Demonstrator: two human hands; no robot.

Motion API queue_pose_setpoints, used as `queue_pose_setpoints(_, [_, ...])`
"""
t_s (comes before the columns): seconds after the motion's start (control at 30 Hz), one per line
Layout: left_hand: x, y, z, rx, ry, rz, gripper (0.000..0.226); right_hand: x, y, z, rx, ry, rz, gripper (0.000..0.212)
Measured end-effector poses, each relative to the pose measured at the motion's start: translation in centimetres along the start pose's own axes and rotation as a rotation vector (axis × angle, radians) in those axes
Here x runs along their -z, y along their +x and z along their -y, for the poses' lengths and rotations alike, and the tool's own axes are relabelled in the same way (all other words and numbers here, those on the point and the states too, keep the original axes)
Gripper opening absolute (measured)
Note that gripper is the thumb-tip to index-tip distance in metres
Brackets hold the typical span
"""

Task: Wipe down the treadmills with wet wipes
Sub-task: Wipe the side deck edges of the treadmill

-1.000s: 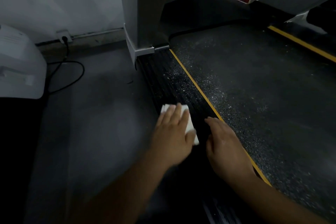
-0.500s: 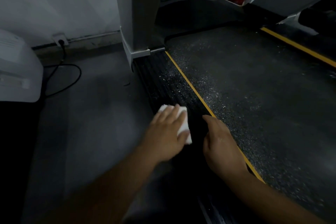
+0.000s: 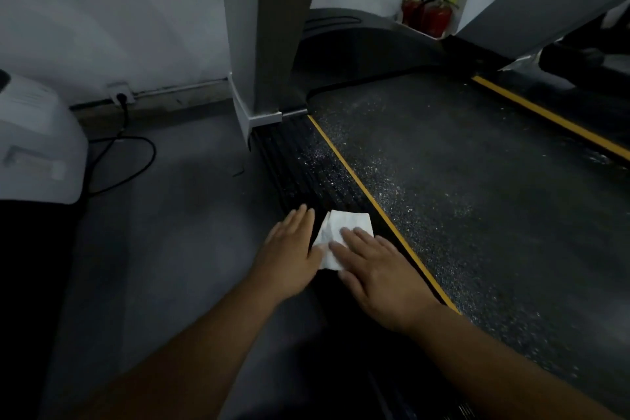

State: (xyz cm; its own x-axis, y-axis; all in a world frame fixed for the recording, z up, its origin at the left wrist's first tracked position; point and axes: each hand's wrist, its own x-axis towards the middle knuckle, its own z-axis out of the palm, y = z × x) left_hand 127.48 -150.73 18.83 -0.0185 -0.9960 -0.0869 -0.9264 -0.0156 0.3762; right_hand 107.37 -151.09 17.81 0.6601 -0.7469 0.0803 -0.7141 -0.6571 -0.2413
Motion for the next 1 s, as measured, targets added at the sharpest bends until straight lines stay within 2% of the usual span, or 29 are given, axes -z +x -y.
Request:
queue_pose_setpoints(0.07, [-0.4,0.0,0.1,0.020,0.018,0.055,0.065,0.4,0.0,0.1,-0.042,0.038,-0.009,0.056])
queue_pose_setpoints(0.17, [-0.6,0.3,0.1,-0.001,0.054,0.002,0.060,0.6,1.2,-1.0,-0.180,0.016,-0.117,0.030])
queue_pose_setpoints(0.2, [-0.5,0.5,0.3,-0.008,0.080,-0.016,0.058,0.8,2.4,-1.4,-0.235,-0.005,-0.109,0.030])
queue_pose_setpoints(0.3, [-0.5,1.1,0.7,-0.025,0.176,-0.041,0.056,-0.2,6.5,-1.9,-0.262,0.002,-0.074,0.071])
queue_pose_setpoints(0.37, [-0.7,1.5,1.0,-0.038,0.213,-0.053,0.058,-0.7,7.0,-1.2,-0.229,-0.032,-0.026,0.079])
queue_pose_setpoints(0.43, [-1.1,1.6,0.9,-0.035,0.192,-0.062,0.063,-0.8,5.1,-1.1,-0.141,-0.041,-0.022,0.076])
queue_pose_setpoints(0.5, [-1.7,1.5,0.8,-0.027,0.157,-0.090,0.080,-0.6,3.0,-1.6,-0.102,-0.055,-0.023,0.072])
queue_pose_setpoints(0.57, [-2.2,1.5,0.9,-0.029,0.130,-0.091,0.091,-0.5,4.2,-2.7,-0.149,-0.076,-0.008,0.077])
queue_pose_setpoints(0.67, [-2.1,1.5,1.1,-0.045,0.151,-0.095,0.092,-1.0,8.3,-2.4,-0.272,-0.097,-0.010,0.082])
queue_pose_setpoints(0.7, [-1.9,1.5,1.1,-0.045,0.149,-0.089,0.093,-0.9,8.5,-2.0,-0.252,-0.102,-0.008,0.082])
queue_pose_setpoints(0.8, [-1.8,1.7,1.1,-0.052,0.128,-0.082,0.094,-0.4,4.1,-2.2,-0.027,-0.052,0.004,0.071])
queue_pose_setpoints(0.87, [-2.2,1.6,1.1,-0.049,0.094,-0.099,0.093,0.0,1.7,-3.3,0.013,-0.031,0.058,0.066])
queue_pose_setpoints(1.0, [-2.4,1.5,1.2,-0.060,0.108,-0.104,0.093,-0.3,6.4,-4.3,-0.209,-0.061,0.032,0.076])
